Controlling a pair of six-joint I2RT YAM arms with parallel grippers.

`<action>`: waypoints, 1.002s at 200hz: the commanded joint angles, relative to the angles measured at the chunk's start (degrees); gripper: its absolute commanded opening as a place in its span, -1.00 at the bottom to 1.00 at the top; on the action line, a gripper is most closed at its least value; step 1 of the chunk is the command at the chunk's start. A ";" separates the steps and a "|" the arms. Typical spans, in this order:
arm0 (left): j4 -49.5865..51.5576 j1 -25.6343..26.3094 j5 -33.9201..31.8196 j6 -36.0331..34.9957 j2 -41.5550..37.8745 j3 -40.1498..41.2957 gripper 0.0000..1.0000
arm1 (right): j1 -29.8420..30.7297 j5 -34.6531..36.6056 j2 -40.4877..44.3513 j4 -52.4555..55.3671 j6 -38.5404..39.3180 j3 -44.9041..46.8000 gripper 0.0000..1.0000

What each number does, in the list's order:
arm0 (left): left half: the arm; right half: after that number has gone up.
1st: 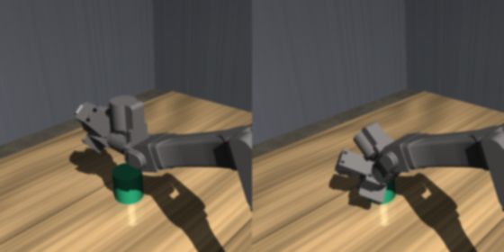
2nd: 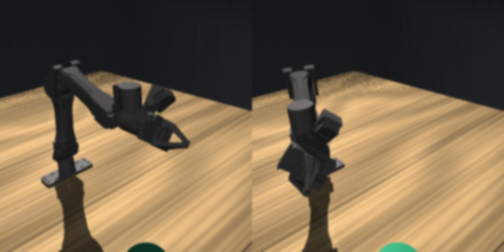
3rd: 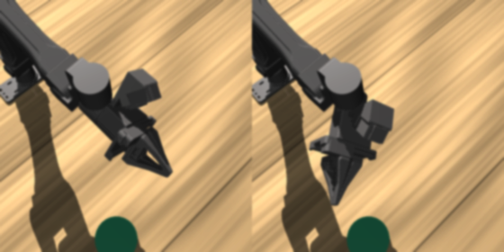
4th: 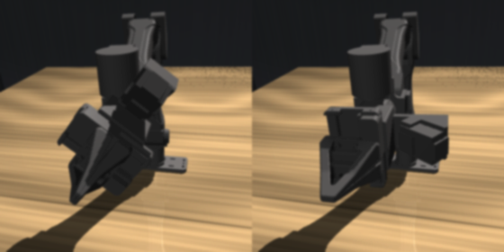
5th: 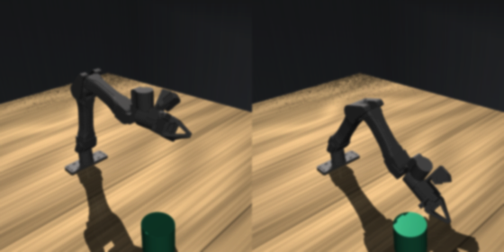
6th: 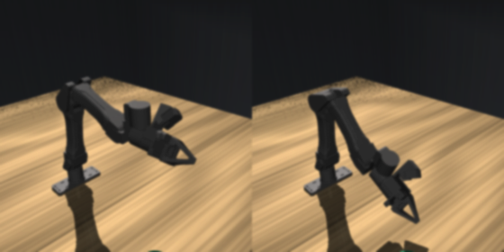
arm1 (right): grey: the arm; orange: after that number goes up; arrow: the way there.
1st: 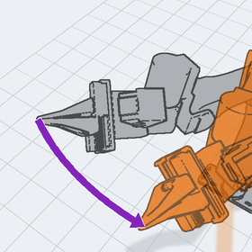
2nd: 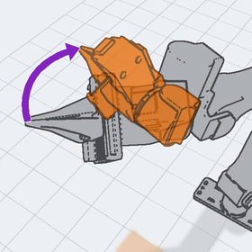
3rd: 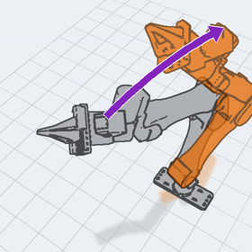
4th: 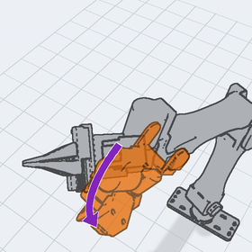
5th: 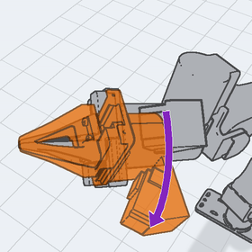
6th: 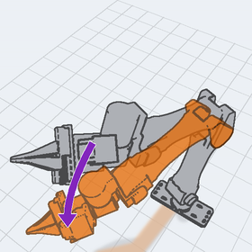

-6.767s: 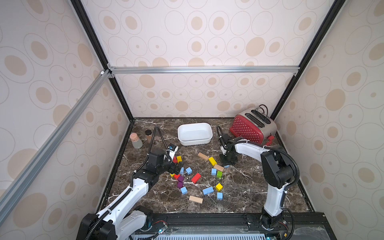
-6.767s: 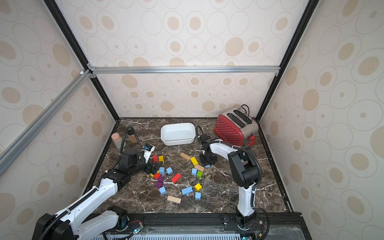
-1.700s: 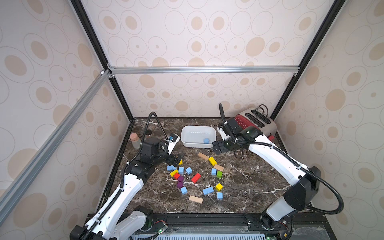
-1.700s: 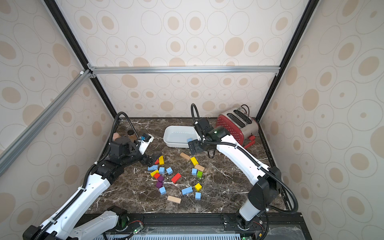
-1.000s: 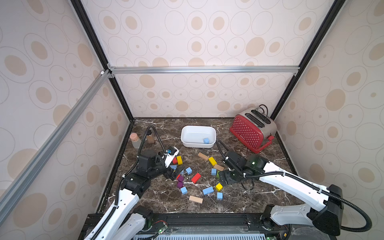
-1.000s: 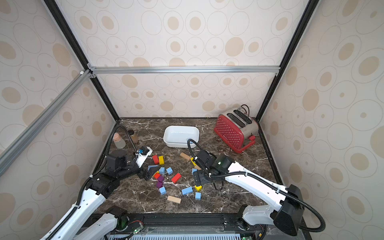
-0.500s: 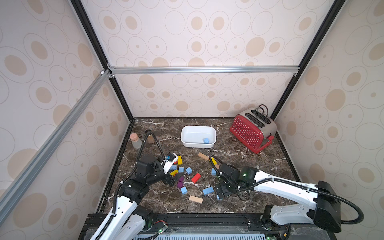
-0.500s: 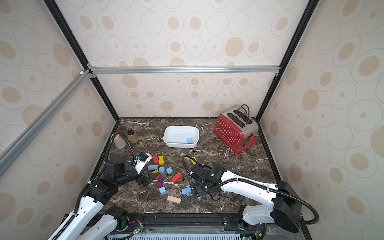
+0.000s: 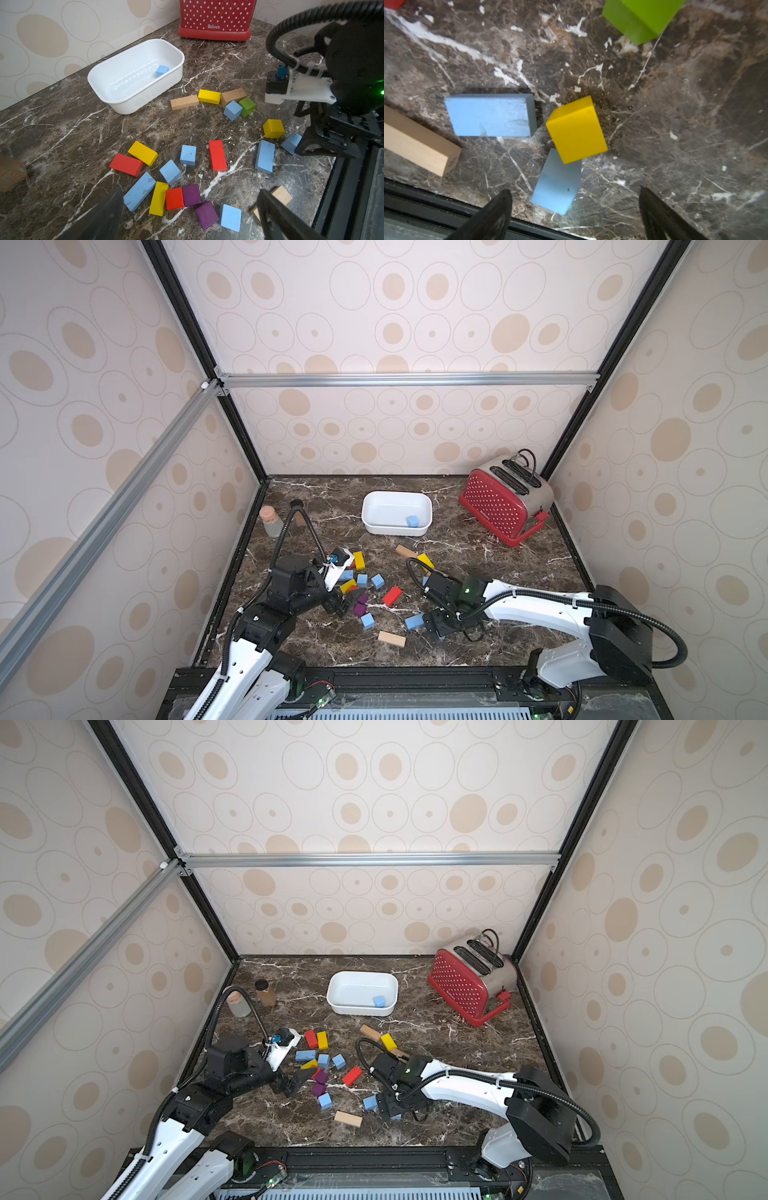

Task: Pick out the blue building blocks
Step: Pick up the building block from the center of the board.

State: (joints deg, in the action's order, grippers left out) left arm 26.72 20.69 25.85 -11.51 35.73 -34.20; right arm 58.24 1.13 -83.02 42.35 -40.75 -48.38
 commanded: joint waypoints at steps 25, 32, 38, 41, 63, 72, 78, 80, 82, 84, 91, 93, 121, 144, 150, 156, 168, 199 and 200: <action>1.33 0.33 -0.36 -0.05 0.36 -0.42 0.99 | 0.12 0.65 -2.33 -0.07 -1.25 1.06 0.88; 1.31 0.37 -0.43 -0.16 0.55 -0.48 0.99 | -0.01 0.55 -2.56 -0.24 -1.35 1.21 0.87; 1.31 0.34 -0.39 -0.18 0.73 -0.56 0.99 | -0.08 0.46 -2.78 -0.25 -1.43 1.24 0.87; 1.32 0.40 -0.37 -0.18 0.77 -0.60 0.99 | -0.15 0.52 -2.90 -0.25 -1.51 1.19 0.87; 1.31 0.38 -0.40 -0.27 1.04 -0.79 0.99 | -0.71 0.64 -3.40 0.01 -2.24 1.49 0.80; 1.32 0.40 -0.40 -0.27 1.08 -0.79 0.99 | -0.98 0.72 -3.53 0.17 -2.61 1.71 0.75; 1.27 0.40 -0.39 -0.27 1.00 -0.79 0.99 | -1.00 0.80 -3.47 0.19 -2.79 1.78 0.72; 1.31 0.41 -0.43 -0.27 1.01 -0.76 0.99 | -1.02 0.81 -3.46 0.26 -2.83 1.86 0.71; 1.31 0.41 -0.44 -0.27 0.99 -0.71 0.99 | -1.02 0.85 -3.46 0.27 -2.84 1.83 0.71; 1.27 0.38 -0.49 -0.27 0.94 -0.66 0.99 | -1.02 0.88 -3.40 0.28 -2.88 1.87 0.70; 1.32 0.40 -0.52 -0.32 0.85 -0.65 0.99 | -1.08 0.98 -3.25 0.24 -3.06 2.00 0.66; 1.29 0.38 -0.53 -0.28 0.84 -0.62 0.99 | -1.10 0.96 -3.21 0.25 -3.14 2.02 0.65; 1.25 0.32 -0.45 0.07 0.76 -0.37 0.99 | -1.63 1.11 -2.69 0.20 -4.28 2.93 0.44; 1.32 0.37 -0.42 0.26 1.02 -0.43 0.99 | -1.95 0.90 -2.73 -0.05 -4.38 3.14 0.31; 1.24 0.39 -0.37 0.25 1.06 -0.51 0.99 | -1.97 0.73 -2.82 -0.15 -4.33 3.11 0.29; 1.27 0.41 -0.37 0.26 1.11 -0.52 0.99 | -1.96 0.64 -2.80 -0.25 -4.29 3.16 0.26; 1.22 0.39 -0.42 0.26 1.19 -0.52 0.99 | -1.97 0.35 -2.81 -0.57 -4.18 3.28 0.21; 1.14 0.40 -0.46 0.28 1.46 -0.69 0.99 | -2.14 -0.05 -2.67 -1.37 -3.97 3.66 0.07; 1.10 0.36 -0.45 0.31 1.45 -0.70 0.99 | -2.11 -0.10 -2.67 -1.38 -3.98 3.70 0.07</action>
State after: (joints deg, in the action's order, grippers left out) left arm 26.87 20.69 25.36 -11.31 37.01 -34.20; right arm 56.55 1.15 -86.04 40.82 -43.88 -45.52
